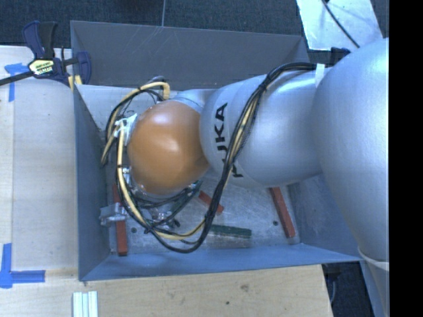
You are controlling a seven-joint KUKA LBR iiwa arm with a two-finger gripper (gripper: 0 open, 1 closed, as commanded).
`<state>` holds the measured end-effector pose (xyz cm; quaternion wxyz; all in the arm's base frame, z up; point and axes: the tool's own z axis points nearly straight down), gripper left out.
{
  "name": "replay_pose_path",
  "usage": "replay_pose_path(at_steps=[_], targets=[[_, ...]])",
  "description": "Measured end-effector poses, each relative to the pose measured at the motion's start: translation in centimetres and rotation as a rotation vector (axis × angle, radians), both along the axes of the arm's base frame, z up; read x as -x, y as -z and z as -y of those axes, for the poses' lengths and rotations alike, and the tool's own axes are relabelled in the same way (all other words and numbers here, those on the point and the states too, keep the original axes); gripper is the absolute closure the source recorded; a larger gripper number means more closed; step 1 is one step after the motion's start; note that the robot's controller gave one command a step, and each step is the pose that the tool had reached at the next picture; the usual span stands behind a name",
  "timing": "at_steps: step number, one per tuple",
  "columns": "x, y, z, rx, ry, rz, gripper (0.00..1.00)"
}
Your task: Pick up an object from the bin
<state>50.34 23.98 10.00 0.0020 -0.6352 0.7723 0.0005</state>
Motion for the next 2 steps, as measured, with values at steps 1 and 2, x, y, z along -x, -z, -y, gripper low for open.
replay_pose_path(at_steps=[1, 2], targets=[[0.16, 3.02, -0.32, 0.008, -0.304, -0.004, 0.0], [0.08, 2.98, -0.19, 0.007, -0.298, -0.005, 0.0]])
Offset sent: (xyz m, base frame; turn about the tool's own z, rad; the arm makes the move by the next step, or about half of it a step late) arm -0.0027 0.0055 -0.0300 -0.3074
